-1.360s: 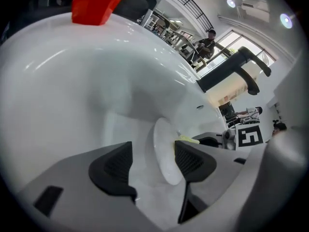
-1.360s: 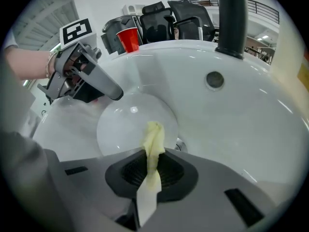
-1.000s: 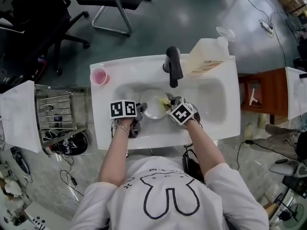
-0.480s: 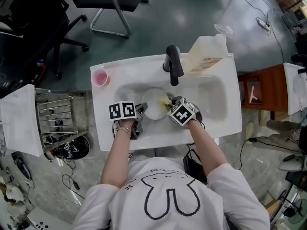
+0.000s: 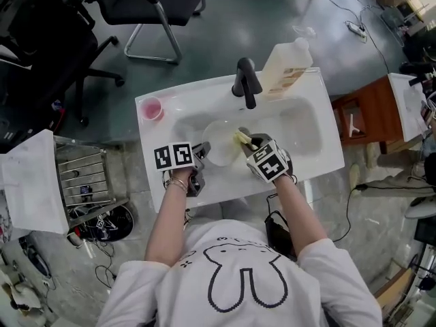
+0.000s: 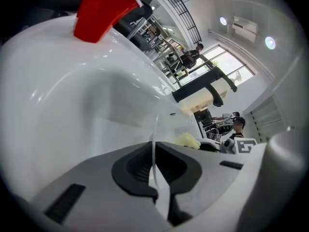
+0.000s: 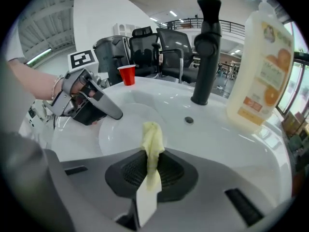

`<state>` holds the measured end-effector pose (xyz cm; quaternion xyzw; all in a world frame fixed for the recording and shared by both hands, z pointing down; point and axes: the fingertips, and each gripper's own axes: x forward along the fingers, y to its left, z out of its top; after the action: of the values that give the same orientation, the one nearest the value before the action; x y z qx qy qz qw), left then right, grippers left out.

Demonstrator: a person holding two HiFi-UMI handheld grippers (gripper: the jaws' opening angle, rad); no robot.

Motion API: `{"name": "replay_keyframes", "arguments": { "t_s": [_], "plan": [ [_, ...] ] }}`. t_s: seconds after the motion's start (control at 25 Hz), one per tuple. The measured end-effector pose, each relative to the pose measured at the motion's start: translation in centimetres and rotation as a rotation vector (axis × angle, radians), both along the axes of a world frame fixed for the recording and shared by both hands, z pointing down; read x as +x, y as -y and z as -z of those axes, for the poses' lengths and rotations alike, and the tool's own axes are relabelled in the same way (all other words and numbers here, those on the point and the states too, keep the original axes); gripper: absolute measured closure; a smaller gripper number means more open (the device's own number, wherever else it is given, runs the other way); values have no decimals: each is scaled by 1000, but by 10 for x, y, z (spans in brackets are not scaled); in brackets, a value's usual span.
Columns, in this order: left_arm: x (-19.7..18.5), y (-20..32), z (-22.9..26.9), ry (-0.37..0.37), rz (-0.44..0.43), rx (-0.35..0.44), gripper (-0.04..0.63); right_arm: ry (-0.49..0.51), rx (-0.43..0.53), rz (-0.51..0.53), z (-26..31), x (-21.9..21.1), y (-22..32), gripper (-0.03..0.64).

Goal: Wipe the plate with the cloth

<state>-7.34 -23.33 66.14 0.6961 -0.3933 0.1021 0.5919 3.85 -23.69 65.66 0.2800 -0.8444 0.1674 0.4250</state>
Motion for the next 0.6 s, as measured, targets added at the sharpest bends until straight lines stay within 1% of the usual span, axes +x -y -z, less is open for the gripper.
{"name": "replay_keyframes", "arguments": {
  "t_s": [0.16, 0.32, 0.6],
  "plan": [
    [-5, -4, 26, 17, -37, 82, 577, 56, 76, -106, 35, 0, -8, 569],
    [-13, -13, 56, 33, -59, 169, 577, 105, 189, -185, 76, 3, -13, 568],
    [-20, -25, 114, 81, -75, 315, 577, 170, 347, -226, 148, 5, -25, 569]
  ]
}}
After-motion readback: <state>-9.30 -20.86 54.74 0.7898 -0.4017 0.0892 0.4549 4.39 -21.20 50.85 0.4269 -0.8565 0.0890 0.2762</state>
